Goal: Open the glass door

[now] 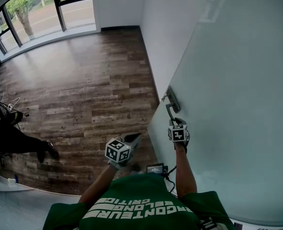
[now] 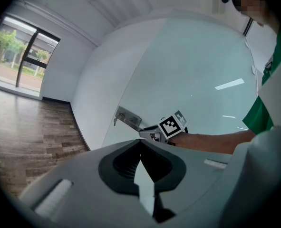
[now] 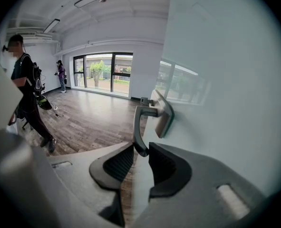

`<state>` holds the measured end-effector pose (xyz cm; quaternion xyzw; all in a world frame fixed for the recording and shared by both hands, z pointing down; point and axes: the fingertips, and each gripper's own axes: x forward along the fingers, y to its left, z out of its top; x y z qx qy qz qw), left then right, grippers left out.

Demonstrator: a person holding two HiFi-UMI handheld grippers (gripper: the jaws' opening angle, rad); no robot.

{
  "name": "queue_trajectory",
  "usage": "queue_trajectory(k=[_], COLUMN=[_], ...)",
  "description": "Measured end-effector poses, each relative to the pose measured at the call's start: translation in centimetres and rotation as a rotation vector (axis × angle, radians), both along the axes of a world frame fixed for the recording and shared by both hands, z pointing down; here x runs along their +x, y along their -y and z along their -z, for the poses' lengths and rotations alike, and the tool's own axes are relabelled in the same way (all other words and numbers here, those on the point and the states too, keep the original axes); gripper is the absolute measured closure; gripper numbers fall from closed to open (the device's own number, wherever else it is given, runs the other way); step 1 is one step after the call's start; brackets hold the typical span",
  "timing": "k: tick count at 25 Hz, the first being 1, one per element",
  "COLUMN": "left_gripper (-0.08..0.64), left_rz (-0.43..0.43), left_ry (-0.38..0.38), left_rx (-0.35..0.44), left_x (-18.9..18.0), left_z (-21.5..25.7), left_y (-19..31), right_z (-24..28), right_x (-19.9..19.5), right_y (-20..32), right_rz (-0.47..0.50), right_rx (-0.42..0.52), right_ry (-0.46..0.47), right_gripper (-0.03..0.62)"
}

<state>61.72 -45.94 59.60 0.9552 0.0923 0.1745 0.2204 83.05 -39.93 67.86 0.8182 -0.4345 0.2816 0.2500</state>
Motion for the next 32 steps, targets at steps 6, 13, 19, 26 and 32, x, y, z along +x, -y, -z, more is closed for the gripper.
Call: queue_trajectory(k=[6,13,19,26,32], left_gripper=[0.543,0.543,0.543,0.545,0.543], left_rz=[0.004,-0.005,-0.007,-0.001,0.009], left_ry=[0.008,0.016,0.018,0.019,0.019], left_rx=[-0.001,0.005,0.007,0.011,0.012], left_x=[0.6,1.9,1.8,2.0,1.8], left_z=[0.3,0.1,0.3,-0.3,-0.2], left_y=[-0.1,-0.6,-1.0,-1.1,-1.0], right_z=[0.7,0.4,0.8,0.0,0.0], right_x=[1.2,2.9,3.4,4.2,4.4], right_y=[-0.5,-1.1,-1.7,-2.0,-2.0], right_rz=[-0.025,-0.043,-0.061,-0.068,-0.075], right_rx=[0.001,0.007,0.009,0.012,0.014], right_ry=[0.002,-0.004,-0.012,-0.026,-0.033], right_gripper=[0.508,0.508,0.508,0.506,0.506])
